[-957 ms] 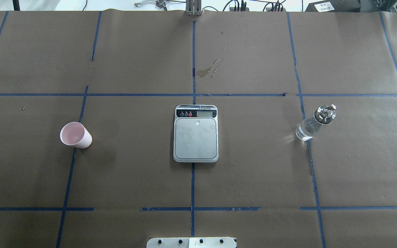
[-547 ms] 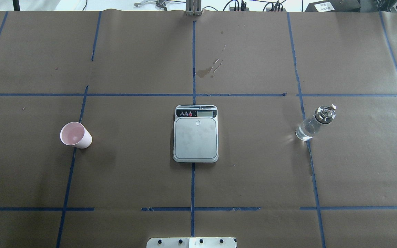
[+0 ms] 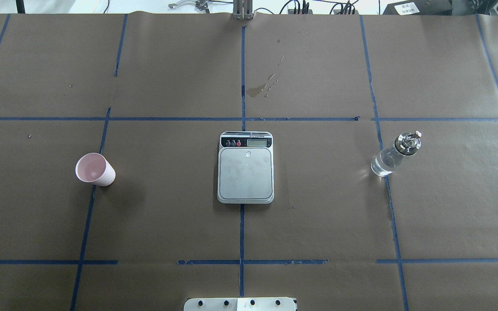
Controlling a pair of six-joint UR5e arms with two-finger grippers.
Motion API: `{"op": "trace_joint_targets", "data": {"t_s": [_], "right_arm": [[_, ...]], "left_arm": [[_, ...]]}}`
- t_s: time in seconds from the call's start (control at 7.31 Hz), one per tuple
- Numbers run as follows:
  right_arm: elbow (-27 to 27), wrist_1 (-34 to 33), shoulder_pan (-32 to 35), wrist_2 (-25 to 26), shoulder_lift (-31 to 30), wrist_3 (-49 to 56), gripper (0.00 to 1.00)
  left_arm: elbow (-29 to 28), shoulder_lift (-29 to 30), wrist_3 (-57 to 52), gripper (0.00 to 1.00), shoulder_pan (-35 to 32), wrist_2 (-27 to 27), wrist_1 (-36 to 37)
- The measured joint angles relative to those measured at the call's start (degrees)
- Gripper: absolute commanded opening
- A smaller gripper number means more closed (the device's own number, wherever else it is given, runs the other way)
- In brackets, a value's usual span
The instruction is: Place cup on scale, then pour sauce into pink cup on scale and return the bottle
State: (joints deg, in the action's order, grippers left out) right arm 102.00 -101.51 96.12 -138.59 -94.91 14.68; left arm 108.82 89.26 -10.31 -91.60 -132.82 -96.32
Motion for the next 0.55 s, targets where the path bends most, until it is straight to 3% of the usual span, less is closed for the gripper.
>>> {"op": "trace_joint_targets", "data": {"t_s": [0.27,0.55], "right_arm": [[0.5,0.0,0.0,0.0,0.1,0.1,1.0],[0.6,0.0,0.0,0.0,0.1,0.1,1.0]], "left_arm": [[1.5,0.4,2.8,1.0,7.1,-4.1,-6.7],[1.9,2.4,14.7,1.0,13.2,-7.1,-9.5]]}}
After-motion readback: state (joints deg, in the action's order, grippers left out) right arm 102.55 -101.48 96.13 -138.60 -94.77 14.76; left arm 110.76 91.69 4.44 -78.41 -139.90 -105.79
